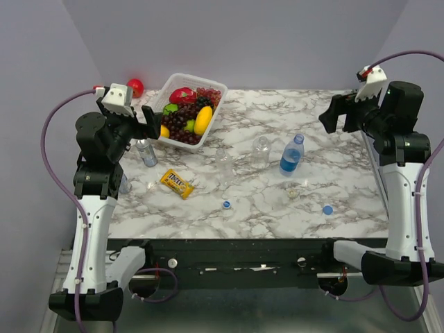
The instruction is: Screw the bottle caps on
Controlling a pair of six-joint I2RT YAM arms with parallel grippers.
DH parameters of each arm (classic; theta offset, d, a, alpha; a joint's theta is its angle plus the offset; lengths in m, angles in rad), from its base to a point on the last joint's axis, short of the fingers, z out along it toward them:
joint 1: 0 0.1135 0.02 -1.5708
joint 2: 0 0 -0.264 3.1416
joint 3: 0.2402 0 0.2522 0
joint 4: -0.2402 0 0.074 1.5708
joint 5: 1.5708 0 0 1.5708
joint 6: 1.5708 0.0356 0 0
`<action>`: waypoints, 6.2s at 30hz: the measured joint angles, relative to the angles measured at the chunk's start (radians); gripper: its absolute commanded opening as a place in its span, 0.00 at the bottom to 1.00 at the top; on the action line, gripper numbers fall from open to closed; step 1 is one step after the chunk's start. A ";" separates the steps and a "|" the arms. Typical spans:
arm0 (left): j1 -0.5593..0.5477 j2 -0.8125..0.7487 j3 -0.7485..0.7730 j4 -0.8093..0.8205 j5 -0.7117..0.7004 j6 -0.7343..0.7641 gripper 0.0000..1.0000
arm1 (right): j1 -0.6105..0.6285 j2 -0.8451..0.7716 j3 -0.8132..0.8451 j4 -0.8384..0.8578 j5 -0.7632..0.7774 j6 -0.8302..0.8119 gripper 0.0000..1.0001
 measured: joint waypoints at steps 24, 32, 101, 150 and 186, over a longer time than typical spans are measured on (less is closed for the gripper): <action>0.034 -0.248 -0.267 -0.217 0.197 0.022 0.99 | 0.738 0.436 0.232 -0.099 -0.233 -0.470 0.90; 0.140 -0.301 -0.320 -0.225 0.225 -0.054 0.99 | 0.790 0.614 0.262 -0.013 -0.204 -0.436 0.84; -0.374 -0.047 -0.561 0.299 0.398 0.175 0.99 | 0.836 0.576 0.570 -0.166 -0.290 -0.266 0.01; -0.459 -0.200 -0.610 0.031 0.280 0.551 0.99 | 0.772 0.484 0.259 -0.230 -0.303 -0.359 0.49; -0.595 0.674 -0.089 -0.358 -0.171 -0.312 0.99 | 0.654 0.307 0.130 -0.071 -0.004 -0.240 0.87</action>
